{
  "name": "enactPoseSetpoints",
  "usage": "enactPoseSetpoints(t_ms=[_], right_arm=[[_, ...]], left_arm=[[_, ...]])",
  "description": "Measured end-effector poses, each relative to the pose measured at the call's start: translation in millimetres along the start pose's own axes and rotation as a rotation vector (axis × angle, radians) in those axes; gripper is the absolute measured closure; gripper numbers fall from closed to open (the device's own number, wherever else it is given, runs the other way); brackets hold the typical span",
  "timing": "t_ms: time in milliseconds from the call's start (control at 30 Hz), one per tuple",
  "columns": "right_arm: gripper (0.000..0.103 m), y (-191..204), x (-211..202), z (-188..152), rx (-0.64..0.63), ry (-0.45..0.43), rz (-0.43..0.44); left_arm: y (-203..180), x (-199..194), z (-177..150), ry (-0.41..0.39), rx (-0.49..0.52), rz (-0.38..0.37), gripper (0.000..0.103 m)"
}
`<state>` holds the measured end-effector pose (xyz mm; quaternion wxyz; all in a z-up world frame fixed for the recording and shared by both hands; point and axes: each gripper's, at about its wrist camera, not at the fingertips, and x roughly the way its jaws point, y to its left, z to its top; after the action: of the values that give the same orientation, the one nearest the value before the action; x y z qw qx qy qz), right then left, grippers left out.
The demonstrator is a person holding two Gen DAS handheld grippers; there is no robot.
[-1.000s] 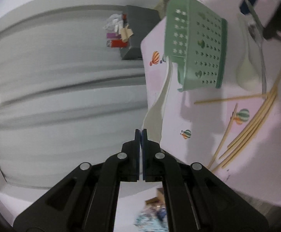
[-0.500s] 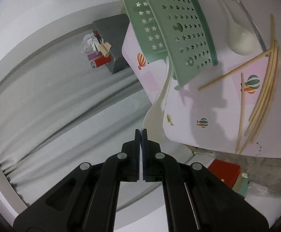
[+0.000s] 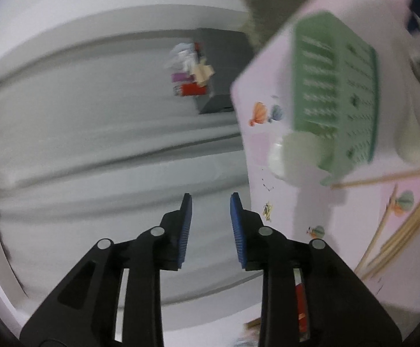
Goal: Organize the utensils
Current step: 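Drop the paddle into the green basket with the left gripper while the right gripper lifts the spoon, then carry the large steel spoon to the green basket and release it inside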
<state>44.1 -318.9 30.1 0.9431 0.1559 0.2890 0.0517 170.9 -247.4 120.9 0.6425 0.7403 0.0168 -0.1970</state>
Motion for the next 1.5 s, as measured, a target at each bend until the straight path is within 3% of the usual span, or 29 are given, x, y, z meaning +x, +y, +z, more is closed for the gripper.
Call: enactPoseSetpoints(t_ms=[67,267,400,500,600,767,933,1233,1367,1500], right_arm=[[0.06,-3,-7,7,0.004,-0.022,0.009],[0.06,-11,-33,52,-0.018,-0.142,0.045],[0.06,-15,-48,96,-0.052,-0.251,0.041],[0.06,-18,-49,126,-0.074,-0.32,0.058],[0.06,-25,-38,153,-0.057,-0.355,0.091],[0.061,-27,-9,178,-0.059,-0.384,0.036],[0.065,-30,1,179,-0.058,-0.396,-0.051],[0.067,-38,16,160,-0.034,-0.331,-0.146],[0.067,-38,1,151,-0.019,-0.34,-0.191],[0.067,-52,-42,130,0.045,-0.379,-0.276]], left_arm=[[13,-4,-9,0.008,-0.115,0.001,0.071],[35,-21,-66,0.043,-0.695,-0.118,0.057],[11,-33,-120,0.05,-1.139,-0.263,0.051],[-17,-42,-155,0.044,-1.405,-0.328,0.048],[-47,-47,-181,0.058,-1.592,-0.373,0.045],[-89,-64,-199,0.104,-1.658,-0.377,0.039],[-120,-77,-223,0.149,-1.719,-0.369,0.034],[-129,-71,-242,0.125,-1.76,-0.397,0.033],[-127,-66,-238,0.1,-1.74,-0.427,0.033],[-126,-55,-234,0.074,-1.704,-0.487,0.033]])
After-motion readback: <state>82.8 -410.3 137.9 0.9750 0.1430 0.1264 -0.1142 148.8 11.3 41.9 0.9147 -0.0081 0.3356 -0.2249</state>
